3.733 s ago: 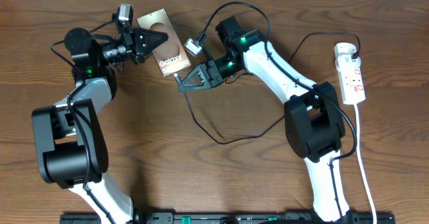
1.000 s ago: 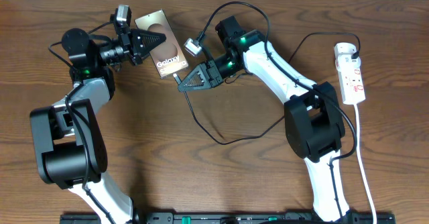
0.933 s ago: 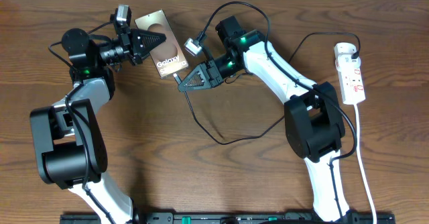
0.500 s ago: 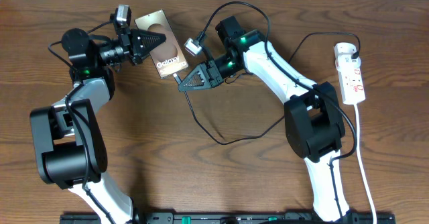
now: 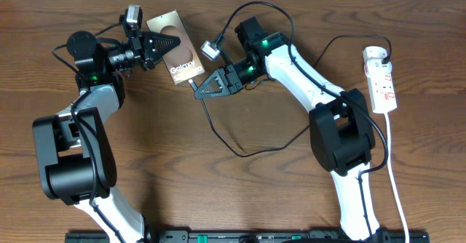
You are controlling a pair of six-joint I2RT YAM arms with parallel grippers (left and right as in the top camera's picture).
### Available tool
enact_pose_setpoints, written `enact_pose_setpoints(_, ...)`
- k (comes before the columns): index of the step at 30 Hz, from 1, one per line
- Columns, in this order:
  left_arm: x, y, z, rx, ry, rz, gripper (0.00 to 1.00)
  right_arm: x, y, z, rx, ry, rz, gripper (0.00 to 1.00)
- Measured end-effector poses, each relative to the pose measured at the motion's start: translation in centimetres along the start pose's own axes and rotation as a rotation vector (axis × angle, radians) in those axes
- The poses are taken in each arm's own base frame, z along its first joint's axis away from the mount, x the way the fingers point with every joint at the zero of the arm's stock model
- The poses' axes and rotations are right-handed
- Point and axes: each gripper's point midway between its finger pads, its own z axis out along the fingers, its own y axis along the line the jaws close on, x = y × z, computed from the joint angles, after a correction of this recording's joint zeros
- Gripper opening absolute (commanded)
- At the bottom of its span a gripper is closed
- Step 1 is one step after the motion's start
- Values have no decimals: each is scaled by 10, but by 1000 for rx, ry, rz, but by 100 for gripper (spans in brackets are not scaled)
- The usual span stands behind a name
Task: Plug charger to phone and switch on socket
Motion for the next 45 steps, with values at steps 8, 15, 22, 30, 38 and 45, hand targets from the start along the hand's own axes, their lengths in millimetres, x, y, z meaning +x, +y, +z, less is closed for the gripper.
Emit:
enact_pose_setpoints(8,0,0,0,0,-3,1,7,-1,0,-3,2,-5,13,1)
enact_pose_setpoints(15,-1,0,0,0,-3,1,7,-1,0,-3,2,-5,13,1)
enact_pose_setpoints(22,-5,-1,0,0,-28,17,7,-7,-2,-4,4,-10,-6,1)
enact_pose_setpoints(30,-12,-2,0,-1,-67,32,7,-14,-3,-5,5,-17,4,1)
enact_pose_setpoints(38,-13,-2,0,-1,-73,38,7,-16,-3,-5,3,-18,17,1)
enact_pose_setpoints(45,-14,-3,0,-2,-75,60,7,-20,-3,-5,-3,-19,10,1)
